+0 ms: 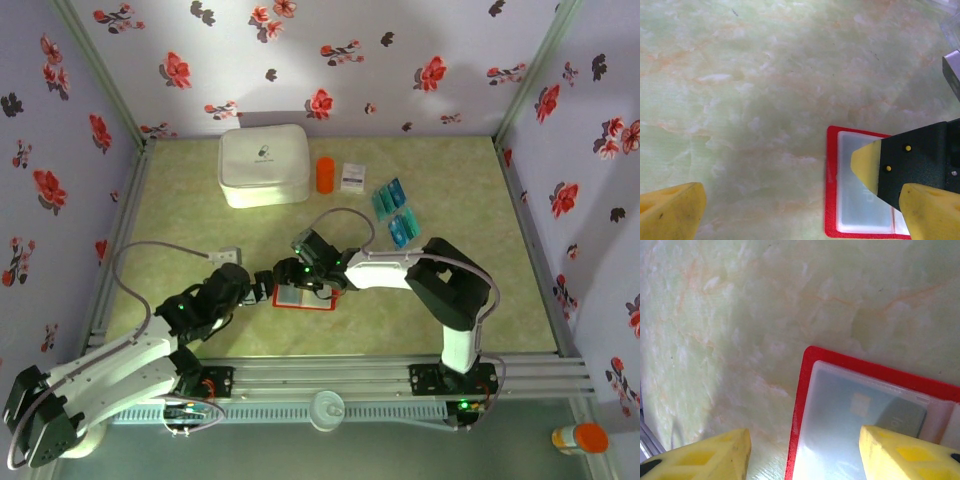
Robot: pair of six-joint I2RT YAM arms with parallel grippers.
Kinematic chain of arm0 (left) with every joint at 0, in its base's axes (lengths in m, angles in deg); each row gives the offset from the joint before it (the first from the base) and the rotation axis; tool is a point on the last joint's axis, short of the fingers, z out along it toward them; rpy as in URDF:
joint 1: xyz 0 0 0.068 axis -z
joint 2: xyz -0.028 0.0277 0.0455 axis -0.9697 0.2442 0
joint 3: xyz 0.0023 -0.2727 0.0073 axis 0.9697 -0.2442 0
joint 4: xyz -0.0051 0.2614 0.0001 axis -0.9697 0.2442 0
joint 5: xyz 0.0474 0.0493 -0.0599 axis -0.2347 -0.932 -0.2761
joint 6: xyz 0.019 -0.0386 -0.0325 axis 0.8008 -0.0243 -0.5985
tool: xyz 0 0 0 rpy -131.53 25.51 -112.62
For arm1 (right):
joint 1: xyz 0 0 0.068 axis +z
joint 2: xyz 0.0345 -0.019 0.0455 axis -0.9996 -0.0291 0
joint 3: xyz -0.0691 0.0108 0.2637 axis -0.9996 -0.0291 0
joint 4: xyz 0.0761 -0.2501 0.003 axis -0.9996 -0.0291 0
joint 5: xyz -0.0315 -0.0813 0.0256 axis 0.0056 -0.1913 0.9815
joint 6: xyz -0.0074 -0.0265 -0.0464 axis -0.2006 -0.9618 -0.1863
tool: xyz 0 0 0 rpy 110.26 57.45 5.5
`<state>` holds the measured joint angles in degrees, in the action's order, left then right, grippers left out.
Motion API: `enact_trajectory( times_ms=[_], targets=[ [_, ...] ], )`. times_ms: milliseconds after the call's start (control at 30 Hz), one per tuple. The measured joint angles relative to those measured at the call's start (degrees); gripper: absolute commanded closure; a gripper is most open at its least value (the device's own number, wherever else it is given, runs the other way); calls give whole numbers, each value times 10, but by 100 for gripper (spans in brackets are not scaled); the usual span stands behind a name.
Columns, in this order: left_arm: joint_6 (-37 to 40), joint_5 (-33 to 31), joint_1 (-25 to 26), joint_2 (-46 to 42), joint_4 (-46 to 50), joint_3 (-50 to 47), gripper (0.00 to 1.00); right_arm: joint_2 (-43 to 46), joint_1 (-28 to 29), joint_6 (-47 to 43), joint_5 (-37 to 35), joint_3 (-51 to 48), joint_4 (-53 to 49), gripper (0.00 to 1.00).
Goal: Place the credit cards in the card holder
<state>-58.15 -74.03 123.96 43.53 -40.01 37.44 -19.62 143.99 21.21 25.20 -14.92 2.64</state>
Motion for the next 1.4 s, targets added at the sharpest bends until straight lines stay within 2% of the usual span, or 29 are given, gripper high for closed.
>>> enact_trajectory(
  times_ms=[333,667,833,1400],
  targets=[
    [-4,1,0,20,-1,-3,0,19,-14,0,3,-16,2,41],
    [-4,22,-1,93,-33,-3,0,54,-37,-1,3,-38,3,44],
    [-2,29,-1,119,-42,4,0,53,-38,7,16,-46,24,44],
    [-2,40,-1,119,-57,5,0,3,-35,61,40,-50,109,45]
  ],
)
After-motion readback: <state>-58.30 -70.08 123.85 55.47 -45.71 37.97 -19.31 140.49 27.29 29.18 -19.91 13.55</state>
